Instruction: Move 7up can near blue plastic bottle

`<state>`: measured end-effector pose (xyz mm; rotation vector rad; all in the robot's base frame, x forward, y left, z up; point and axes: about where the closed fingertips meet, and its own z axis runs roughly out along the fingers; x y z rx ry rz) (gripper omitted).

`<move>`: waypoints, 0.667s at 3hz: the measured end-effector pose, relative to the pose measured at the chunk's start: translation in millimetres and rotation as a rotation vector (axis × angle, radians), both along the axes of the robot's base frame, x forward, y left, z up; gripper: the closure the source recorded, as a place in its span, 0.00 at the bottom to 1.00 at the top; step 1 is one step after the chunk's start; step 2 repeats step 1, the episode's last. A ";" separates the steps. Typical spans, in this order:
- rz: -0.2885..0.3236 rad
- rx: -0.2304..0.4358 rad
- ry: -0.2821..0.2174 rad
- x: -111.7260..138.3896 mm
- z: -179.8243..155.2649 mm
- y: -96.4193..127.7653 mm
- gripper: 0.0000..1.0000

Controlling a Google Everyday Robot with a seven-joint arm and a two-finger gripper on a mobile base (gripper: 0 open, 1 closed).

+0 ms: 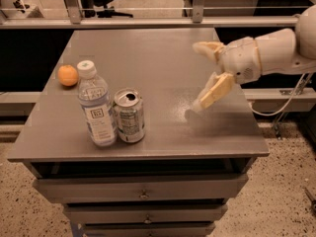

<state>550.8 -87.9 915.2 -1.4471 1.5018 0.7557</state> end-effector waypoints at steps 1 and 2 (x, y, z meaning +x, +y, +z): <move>-0.057 0.005 -0.071 16.9 32.1 -24.6 0.00; -0.057 0.005 -0.071 16.9 32.1 -24.6 0.00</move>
Offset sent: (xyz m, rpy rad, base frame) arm 0.0000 0.0000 0.0000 0.0000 0.0000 0.0000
